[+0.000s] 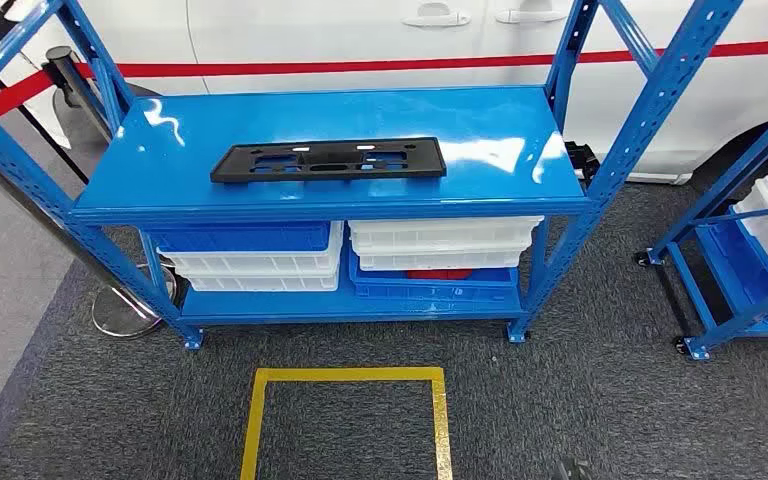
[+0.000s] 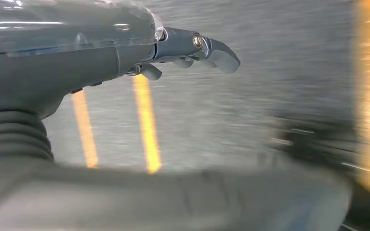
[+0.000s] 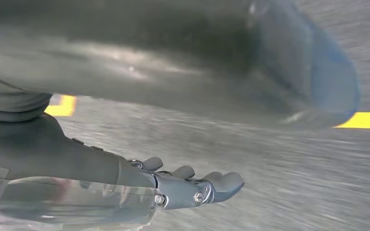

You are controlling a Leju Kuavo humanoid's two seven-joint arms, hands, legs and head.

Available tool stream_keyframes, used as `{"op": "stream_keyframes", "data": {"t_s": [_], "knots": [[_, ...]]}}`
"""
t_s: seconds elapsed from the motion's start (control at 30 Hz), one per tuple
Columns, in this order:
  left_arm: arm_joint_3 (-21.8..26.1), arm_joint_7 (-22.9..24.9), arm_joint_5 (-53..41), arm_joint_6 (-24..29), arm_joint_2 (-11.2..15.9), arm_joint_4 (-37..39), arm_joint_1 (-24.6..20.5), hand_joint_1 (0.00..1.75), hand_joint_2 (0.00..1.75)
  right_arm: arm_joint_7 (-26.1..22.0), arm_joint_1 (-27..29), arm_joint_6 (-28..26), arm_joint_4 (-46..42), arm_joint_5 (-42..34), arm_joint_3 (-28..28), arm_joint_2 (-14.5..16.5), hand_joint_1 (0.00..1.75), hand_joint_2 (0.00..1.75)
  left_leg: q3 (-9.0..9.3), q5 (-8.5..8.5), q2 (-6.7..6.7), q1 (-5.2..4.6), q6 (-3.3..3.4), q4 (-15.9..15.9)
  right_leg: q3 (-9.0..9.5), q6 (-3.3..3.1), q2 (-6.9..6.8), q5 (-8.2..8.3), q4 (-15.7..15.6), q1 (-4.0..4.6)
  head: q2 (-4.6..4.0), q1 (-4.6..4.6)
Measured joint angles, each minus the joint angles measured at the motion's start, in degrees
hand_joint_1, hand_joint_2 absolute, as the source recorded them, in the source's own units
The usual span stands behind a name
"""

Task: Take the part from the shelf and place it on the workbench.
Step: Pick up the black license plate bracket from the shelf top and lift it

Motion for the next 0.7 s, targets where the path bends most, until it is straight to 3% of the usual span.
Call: {"op": "stream_keyframes", "data": {"t_s": [0.13,0.2,0.27,0.3,0.33,0.37,0.47,0.53,0.63,0.7], "knots": [[0.0,0.0,0.0,0.0,0.0,-5.8,-4.9,0.0,1.75,0.1,5.1,0.0,5.7,0.0,0.0,0.0,0.0,1.75,0.21,0.45,-0.35,0.09,0.87,-0.9,0.13,0.82,-0.33,-0.55,0.4,-0.15,0.0,0.01],[0.0,0.0,0.0,0.0,-0.1,-9.7,-8.2,0.0,1.75,0.1,8.3,0.0,9.6,0.0,0.1,0.0,0.0,1.75,0.51,0.73,-0.6,0.24,1.44,-1.5,-1.96,1.09,-0.45,-3.32,4.9,-0.19,0.0,0.02],[0.0,0.0,0.0,0.0,0.0,-13.0,-10.9,0.0,1.75,0.1,10.8,0.0,13.1,0.0,0.1,-0.1,0.0,1.75,0.48,0.66,-0.88,0.02,1.69,-1.5,-5.86,1.25,-0.47,-6.59,12.2,-0.17,0.0,0.02],[0.0,0.0,0.0,0.0,0.0,-14.2,-11.7,0.0,1.75,0.1,11.7,0.0,14.3,0.0,0.1,-0.1,0.0,1.75,0.51,0.6,-1.02,-0.08,1.76,-1.5,-7.24,1.31,-0.47,-7.14,14.6,-0.17,0.0,0.02],[0.0,0.0,0.0,0.0,0.0,-14.9,-12.2,0.0,1.75,0.1,12.2,0.0,15.1,0.0,0.1,-0.2,0.0,1.75,0.59,0.54,-1.14,-0.16,1.8,-1.5,-7.76,1.32,-0.48,-6.66,15.3,-0.17,0.0,0.02],[0.1,0.0,0.0,0.0,0.0,-15.2,-12.4,0.0,1.75,0.1,12.4,0.0,15.5,0.0,0.1,-0.2,0.0,1.75,0.72,0.45,-0.98,-0.22,1.82,-1.5,-7.11,1.23,-0.5,-5.05,13.5,-0.16,0.0,0.02],[0.4,0.1,-1.2,0.1,-0.2,-16.2,-12.6,0.0,1.75,-0.1,12.1,-0.1,16.9,0.7,-0.2,-0.2,0.0,1.75,0.98,-0.03,-0.31,-0.47,1.57,-1.1,-2.19,0.5,-0.88,0.36,2.7,0.11,0.0,0.02],[1.4,0.1,-3.6,0.6,-0.4,-17.4,-13.8,0.0,1.75,-0.3,11.8,-0.3,18.7,2.2,-0.9,-0.1,0.0,1.75,0.87,-0.23,-0.64,-0.62,1.14,-0.9,-1.01,0.12,-1.33,0.91,0.1,0.42,0.0,0.02],[3.3,0.1,-8.1,1.4,-0.7,-17.8,-15.3,0.0,1.75,-0.4,11.8,-0.7,20.0,5.3,-2.3,0.1,0.0,1.75,0.81,-0.81,-0.76,-0.61,0.17,-0.7,-0.85,-0.69,-1.41,1.23,-0.4,0.17,0.0,0.01],[4.7,0.2,-11.2,2.0,-0.9,-17.8,-15.6,0.0,1.75,-0.6,11.5,-1.1,20.4,7.4,-3.4,0.4,0.0,1.75,-0.73,-3.4,-0.46,-0.44,-0.43,3.1,-0.77,-1.29,-1.25,1.46,-0.8,-0.17,0.0,0.0]]}}
